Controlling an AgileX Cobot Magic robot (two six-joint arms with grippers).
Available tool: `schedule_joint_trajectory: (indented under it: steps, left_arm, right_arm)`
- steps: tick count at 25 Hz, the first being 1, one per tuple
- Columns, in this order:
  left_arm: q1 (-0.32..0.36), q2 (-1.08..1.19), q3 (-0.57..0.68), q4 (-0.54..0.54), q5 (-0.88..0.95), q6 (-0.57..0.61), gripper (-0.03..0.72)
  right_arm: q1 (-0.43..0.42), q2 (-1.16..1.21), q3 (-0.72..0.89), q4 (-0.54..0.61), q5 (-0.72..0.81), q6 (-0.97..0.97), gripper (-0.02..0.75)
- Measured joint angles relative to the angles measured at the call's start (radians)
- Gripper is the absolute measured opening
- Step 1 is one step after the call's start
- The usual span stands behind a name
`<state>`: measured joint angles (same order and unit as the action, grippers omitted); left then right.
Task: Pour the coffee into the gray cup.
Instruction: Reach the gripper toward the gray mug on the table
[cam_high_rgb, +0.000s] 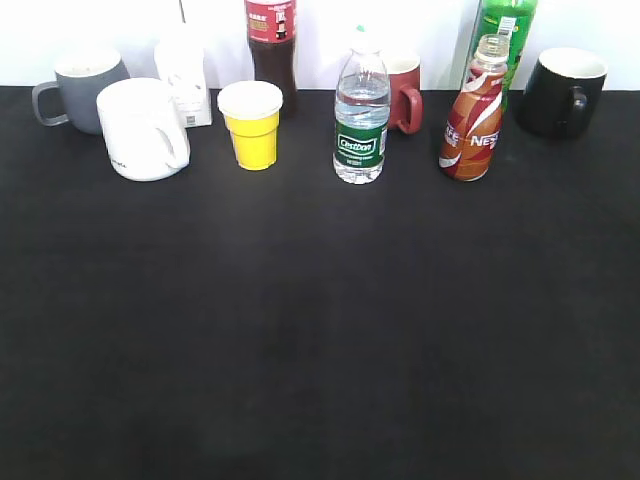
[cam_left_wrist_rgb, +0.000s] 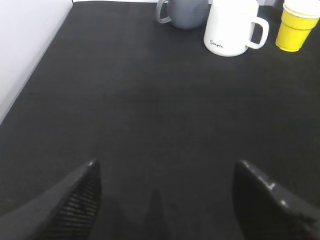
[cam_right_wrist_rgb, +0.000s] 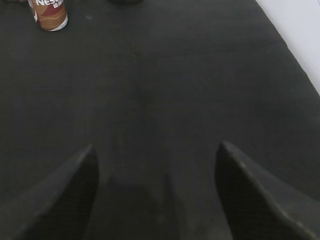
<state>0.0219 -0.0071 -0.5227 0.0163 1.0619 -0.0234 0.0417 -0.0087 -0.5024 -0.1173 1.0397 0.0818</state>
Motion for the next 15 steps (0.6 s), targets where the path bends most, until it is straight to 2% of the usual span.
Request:
schedule_joint_trajectory:
  steps: [6,11,15]
  left_arm:
    - [0.0,0.0,0.0,0.0,0.0,0.0,0.605]
    - [0.0,0.0,0.0,0.0,0.0,0.0,0.53]
    - [0.0,0.0,-0.007,-0.006,-0.012,0.0,0.523]
  right_arm:
    - [0.0,0.0,0.0,0.0,0.0,0.0,0.568]
    - [0.0,0.0,0.0,0.0,0.0,0.0,0.568]
    - [0.0,0.0,0.0,0.0,0.0,0.0,0.568]
